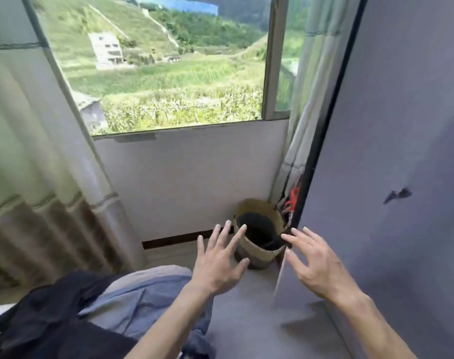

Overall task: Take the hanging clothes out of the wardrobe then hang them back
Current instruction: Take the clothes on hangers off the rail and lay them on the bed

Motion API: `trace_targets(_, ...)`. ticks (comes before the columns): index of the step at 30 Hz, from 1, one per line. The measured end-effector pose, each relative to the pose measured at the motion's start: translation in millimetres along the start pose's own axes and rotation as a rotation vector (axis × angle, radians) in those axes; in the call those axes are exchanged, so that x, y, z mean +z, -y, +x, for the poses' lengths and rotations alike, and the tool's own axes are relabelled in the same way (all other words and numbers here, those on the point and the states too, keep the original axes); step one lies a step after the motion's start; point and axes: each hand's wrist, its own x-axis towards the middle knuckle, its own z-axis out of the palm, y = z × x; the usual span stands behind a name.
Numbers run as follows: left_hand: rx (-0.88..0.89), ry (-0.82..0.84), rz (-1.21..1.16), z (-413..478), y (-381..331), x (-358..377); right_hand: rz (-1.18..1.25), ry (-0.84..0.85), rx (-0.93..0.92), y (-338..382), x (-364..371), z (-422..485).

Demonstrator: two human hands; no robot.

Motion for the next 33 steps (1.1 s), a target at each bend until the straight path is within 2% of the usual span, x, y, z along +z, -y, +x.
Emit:
trace_targets(10, 0.576, -0.051, 0.098, 99.2, -205.6, -11.8, -0.095, -0.351, 0.440, -124.5, -130.1, -103.7)
trace_targets(18, 0.954, -0.046, 0.044, 145.5, -334.2, -18.6, -0.217, -0.583, 0.842, -155.3, -179.2, -199.3)
trace_targets(26, 1.222, -0.091, -0.052, 149.7, -445.5, -24.4, -0.245, -0.700, 1.131, -152.7, -202.7, -267.6)
trace_targets(33, 1.340, -0.250, -0.174, 157.7, -548.9, -29.8, -0.280, -0.712, 1.265, -191.1, -238.8, -291.4)
